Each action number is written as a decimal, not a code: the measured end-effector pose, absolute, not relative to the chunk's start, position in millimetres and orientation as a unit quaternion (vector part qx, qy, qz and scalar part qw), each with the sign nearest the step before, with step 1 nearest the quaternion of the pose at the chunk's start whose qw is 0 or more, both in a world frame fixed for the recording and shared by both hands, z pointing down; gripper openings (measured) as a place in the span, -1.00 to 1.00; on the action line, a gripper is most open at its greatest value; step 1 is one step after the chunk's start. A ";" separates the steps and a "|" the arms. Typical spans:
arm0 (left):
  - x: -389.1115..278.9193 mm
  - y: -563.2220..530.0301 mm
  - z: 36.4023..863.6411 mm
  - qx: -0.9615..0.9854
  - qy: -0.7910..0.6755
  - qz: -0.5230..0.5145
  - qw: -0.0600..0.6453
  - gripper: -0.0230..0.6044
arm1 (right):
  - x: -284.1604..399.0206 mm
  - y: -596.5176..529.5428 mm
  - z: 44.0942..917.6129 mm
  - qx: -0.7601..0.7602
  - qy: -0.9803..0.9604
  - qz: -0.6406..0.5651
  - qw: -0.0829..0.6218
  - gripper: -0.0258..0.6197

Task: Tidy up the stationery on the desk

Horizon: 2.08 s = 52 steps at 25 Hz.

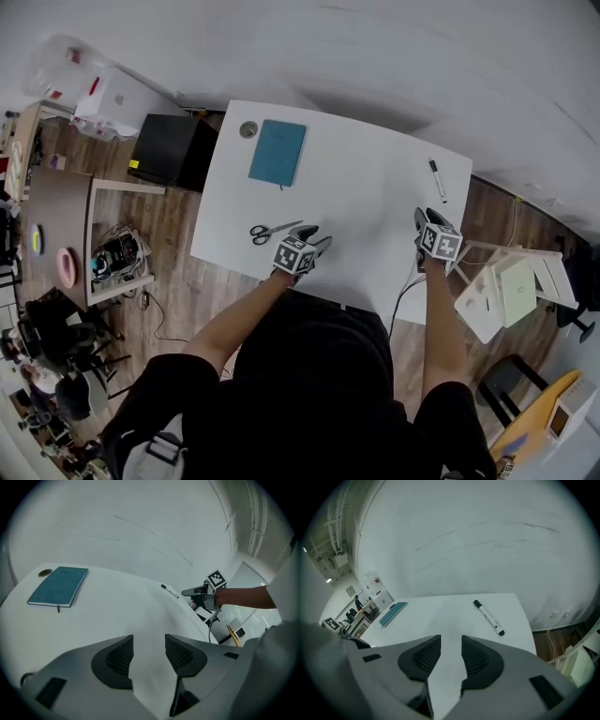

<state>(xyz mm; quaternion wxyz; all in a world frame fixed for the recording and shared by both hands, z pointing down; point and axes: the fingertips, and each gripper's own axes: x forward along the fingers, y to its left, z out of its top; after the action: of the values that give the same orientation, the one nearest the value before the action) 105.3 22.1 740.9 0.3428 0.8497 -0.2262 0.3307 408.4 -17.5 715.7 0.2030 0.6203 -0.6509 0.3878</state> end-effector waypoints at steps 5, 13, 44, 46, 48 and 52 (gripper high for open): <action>130.0 13.2 741.5 0.847 -0.240 0.327 0.344 -0.27 | 449.6 -33.8 721.8 0.625 -0.646 0.385 0.210 -0.46; 158.0 11.0 743.5 0.840 -0.242 0.338 0.348 -0.27 | 491.8 -70.1 744.1 0.612 -0.652 0.376 0.244 -0.46; 87.2 -3.7 712.7 0.825 -0.326 0.314 0.339 -0.35 | 403.5 -74.5 719.2 0.611 -0.659 0.409 0.161 -0.67; 76.1 -8.8 706.3 0.829 -0.335 0.301 0.332 -0.50 | 366.2 -70.9 713.0 0.604 -0.663 0.421 0.137 -0.67; 67.4 -14.3 699.2 0.836 -0.334 0.284 0.329 -0.63 | 327.9 -69.9 709.8 0.596 -0.668 0.431 0.118 -0.67; 37.4 -22.9 692.8 0.846 -0.320 0.264 0.335 -0.84 | 250.2 -66.0 712.4 0.591 -0.660 0.451 0.101 -0.67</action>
<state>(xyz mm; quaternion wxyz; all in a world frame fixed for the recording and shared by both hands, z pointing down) 37.4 -22.9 692.8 0.3351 0.8458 -0.3204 0.2640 250.2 -66.0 712.4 0.1014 0.5914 -0.6605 0.4513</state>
